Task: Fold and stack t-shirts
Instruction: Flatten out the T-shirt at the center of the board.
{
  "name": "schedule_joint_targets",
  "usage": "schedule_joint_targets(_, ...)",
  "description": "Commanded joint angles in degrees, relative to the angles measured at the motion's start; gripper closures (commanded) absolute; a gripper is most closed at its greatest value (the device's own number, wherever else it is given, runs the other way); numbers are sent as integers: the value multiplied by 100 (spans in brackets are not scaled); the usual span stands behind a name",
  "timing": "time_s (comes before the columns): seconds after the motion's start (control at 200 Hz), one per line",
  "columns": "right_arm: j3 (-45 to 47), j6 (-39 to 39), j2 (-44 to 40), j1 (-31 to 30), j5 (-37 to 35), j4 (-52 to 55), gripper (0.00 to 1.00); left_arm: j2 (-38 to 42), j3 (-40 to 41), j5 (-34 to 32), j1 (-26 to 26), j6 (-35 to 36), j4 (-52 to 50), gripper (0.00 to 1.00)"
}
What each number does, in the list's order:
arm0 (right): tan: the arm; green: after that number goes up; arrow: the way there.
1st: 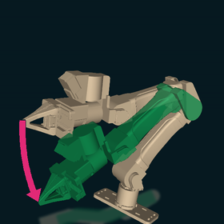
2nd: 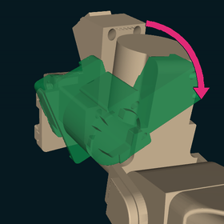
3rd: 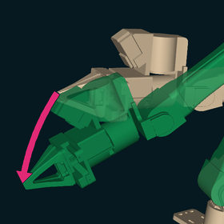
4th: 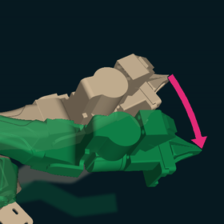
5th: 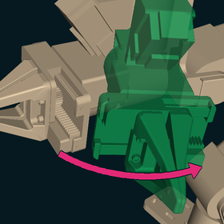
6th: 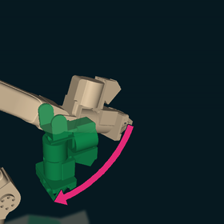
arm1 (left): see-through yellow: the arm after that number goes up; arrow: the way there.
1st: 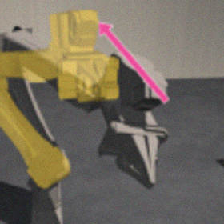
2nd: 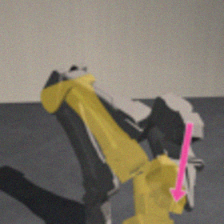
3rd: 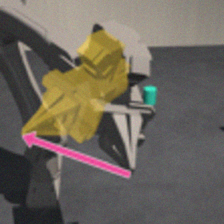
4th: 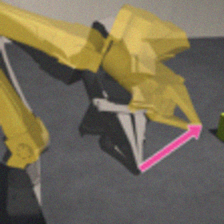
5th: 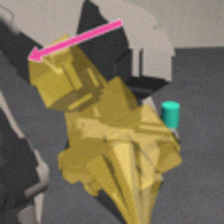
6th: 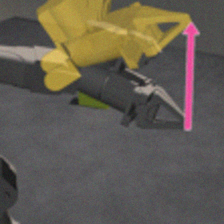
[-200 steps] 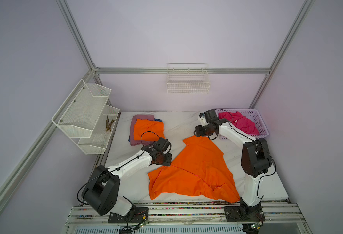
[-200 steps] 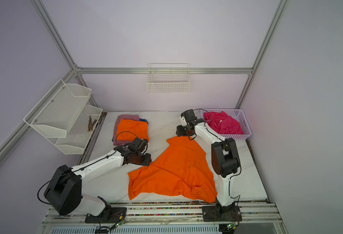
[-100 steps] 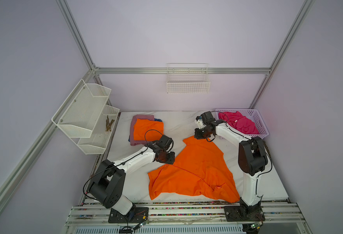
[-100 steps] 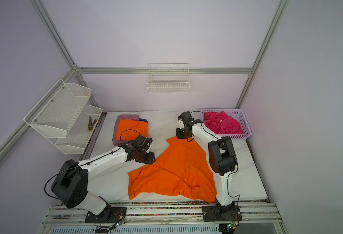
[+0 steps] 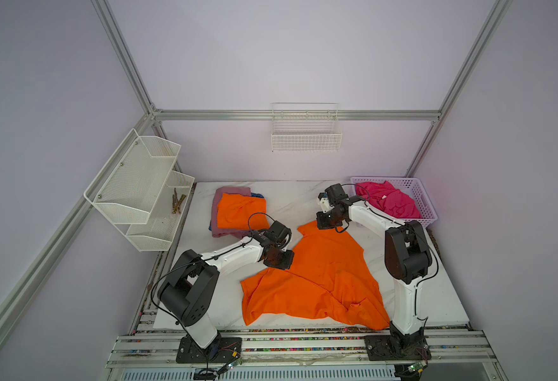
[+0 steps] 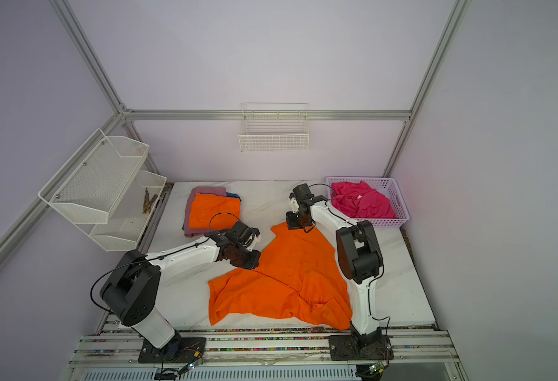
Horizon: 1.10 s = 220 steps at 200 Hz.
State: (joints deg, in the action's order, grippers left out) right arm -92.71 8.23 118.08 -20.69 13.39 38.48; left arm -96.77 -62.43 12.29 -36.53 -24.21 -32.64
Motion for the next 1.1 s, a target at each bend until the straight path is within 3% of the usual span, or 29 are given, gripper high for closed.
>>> schedule_joint_targets(0.0,-44,17,93,-23,-123,38,100,-186,-272,96,-28,91,270,100)
schedule_joint_targets(0.33,-450,228,455,2,-263,170,100,-1235,-833,-296,-29,-48,43,100)
schedule_joint_targets(0.655,-603,556,726,-71,-826,267,100,-1493,-1049,-1049,-47,-69,-534,100)
schedule_joint_targets(0.91,-558,864,882,-141,-1061,273,100,-2307,-2268,-2114,9,266,-1420,100)
schedule_joint_targets(1.095,-469,942,927,-227,-1010,283,100,-2872,-3260,-2481,272,367,-1662,100)
